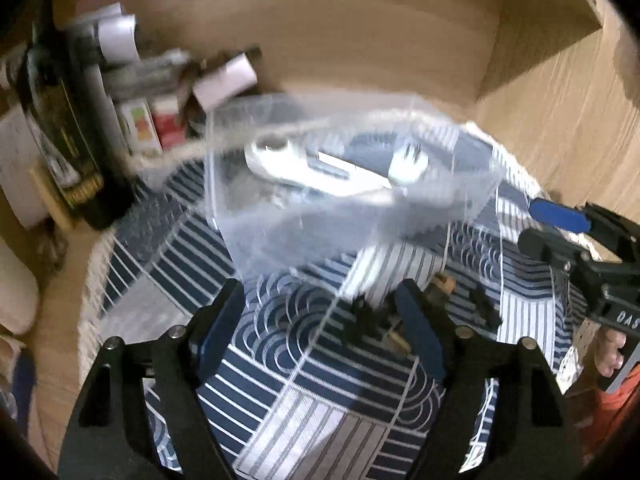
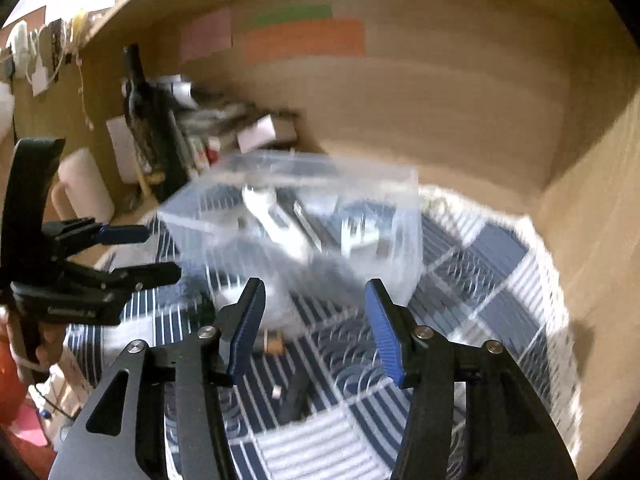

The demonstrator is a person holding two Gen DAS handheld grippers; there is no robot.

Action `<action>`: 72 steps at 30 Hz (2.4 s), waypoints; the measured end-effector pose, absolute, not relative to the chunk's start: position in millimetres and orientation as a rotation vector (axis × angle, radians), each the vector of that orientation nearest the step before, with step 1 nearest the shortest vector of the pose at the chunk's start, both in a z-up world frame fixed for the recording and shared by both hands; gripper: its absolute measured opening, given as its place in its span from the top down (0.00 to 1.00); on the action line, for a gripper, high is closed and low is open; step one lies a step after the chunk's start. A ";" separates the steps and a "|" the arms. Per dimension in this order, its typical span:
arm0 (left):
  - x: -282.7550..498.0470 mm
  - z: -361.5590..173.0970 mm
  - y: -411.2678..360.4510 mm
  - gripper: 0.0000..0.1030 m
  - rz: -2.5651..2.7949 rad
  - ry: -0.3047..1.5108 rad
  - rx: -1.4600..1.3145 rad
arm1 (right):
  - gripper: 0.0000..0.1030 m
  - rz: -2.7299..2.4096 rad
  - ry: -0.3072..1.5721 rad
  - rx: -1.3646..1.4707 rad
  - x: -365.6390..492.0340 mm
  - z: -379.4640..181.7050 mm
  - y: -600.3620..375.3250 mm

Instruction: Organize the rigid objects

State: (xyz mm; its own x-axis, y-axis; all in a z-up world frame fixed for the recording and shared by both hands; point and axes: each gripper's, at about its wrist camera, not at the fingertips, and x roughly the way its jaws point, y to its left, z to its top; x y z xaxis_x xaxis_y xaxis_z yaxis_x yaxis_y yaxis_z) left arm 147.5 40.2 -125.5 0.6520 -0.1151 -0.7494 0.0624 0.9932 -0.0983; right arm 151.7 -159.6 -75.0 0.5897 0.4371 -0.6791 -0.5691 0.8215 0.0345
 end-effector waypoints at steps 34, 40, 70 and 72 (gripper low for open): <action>132.7 -131.0 15.3 0.92 -0.187 0.808 0.003 | 0.77 0.580 0.807 -0.177 140.9 -103.0 -168.9; 116.9 -104.8 27.1 0.92 -0.173 0.737 -0.025 | 0.77 0.573 0.732 -0.164 144.3 -80.2 -158.8; 187.1 -80.3 71.9 0.92 -0.060 0.691 -0.086 | 0.77 0.610 0.646 -0.196 237.7 -46.3 -98.7; 193.2 -86.9 72.4 0.92 -0.064 0.715 -0.087 | 0.77 0.607 0.675 -0.223 243.8 -57.7 -91.0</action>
State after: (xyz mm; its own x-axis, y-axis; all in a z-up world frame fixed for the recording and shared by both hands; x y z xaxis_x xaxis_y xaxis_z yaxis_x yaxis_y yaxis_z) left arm 193.2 72.4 -86.9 0.7532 -0.0881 -0.6518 0.0287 0.9944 -0.1013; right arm 243.8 -91.0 -57.7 0.6168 0.4524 -0.6441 -0.5924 0.8057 -0.0013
